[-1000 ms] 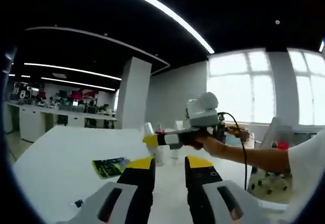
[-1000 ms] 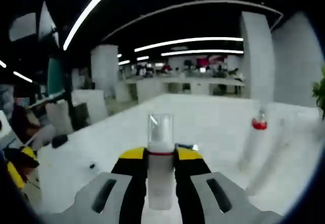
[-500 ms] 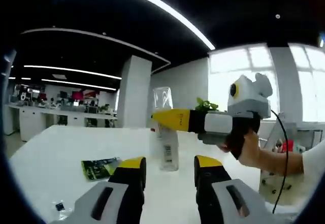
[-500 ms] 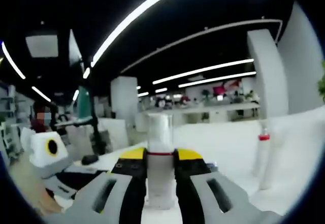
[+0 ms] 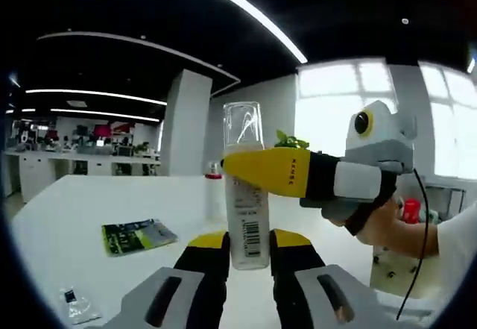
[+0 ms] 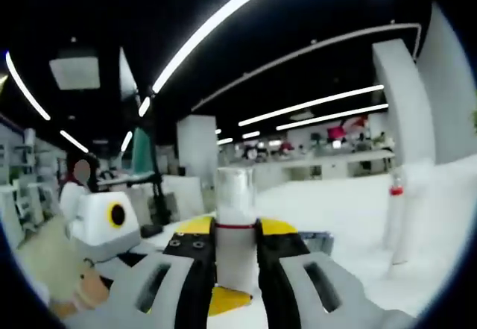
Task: Arrange the skincare products in the storage area until every visible bottle or jar stands upright without overlapping.
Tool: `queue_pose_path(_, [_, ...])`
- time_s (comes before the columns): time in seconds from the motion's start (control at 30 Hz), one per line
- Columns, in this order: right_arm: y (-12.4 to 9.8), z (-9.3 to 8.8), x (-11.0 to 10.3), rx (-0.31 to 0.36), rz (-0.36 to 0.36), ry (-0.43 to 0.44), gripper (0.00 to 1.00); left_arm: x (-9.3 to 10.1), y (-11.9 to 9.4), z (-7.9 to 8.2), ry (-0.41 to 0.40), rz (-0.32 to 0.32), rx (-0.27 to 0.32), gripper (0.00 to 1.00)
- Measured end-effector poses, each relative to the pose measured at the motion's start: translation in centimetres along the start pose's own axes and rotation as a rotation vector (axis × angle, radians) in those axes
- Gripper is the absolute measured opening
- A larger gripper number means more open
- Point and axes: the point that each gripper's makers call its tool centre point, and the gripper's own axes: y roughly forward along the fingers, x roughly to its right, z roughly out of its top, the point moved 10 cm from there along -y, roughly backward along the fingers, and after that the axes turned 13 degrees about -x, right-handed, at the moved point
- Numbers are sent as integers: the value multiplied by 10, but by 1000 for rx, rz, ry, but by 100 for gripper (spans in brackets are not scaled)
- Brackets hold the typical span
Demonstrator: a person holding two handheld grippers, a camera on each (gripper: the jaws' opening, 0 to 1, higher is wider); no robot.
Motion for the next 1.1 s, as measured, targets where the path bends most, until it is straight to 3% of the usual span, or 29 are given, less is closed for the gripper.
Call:
queue_pose_path(0.1, [2, -2, -2, 1, 2, -39, 19, -1, -2, 0, 16, 46, -10, 21])
queue_pose_path(0.17, [3, -2, -2, -26, 2, -55, 20, -3, -3, -2, 93, 94, -27, 20])
queue_pose_path(0.23, [5, -4, -2, -62, 7, -75, 20, -5, -4, -4, 119, 126, -35, 20])
queue_pose_path(0.37, [7, -5, -1, -126, 40, -27, 20, -6, -7, -10, 108, 89, -58, 20])
queue_pose_path(0.47, [8, -6, -2, -134, 68, 29, 20, -9, -9, -13, 135, 79, -48, 20])
queue_pose_path(0.63, [12, -13, -3, -198, 40, 84, 19, -12, -7, -20, 164, 79, -85, 21])
queue_pose_path(0.73, [15, -18, -2, -196, 28, 102, 19, -17, -6, -24, 181, 85, -89, 22])
queue_pose_path(0.93, [18, -16, 6, -174, -11, 131, 19, -28, -12, -27, 111, 108, -67, 39])
queue_pose_path(1.1, [25, -11, 24, -153, -103, 107, 19, -37, -20, -26, 83, 129, -42, 49])
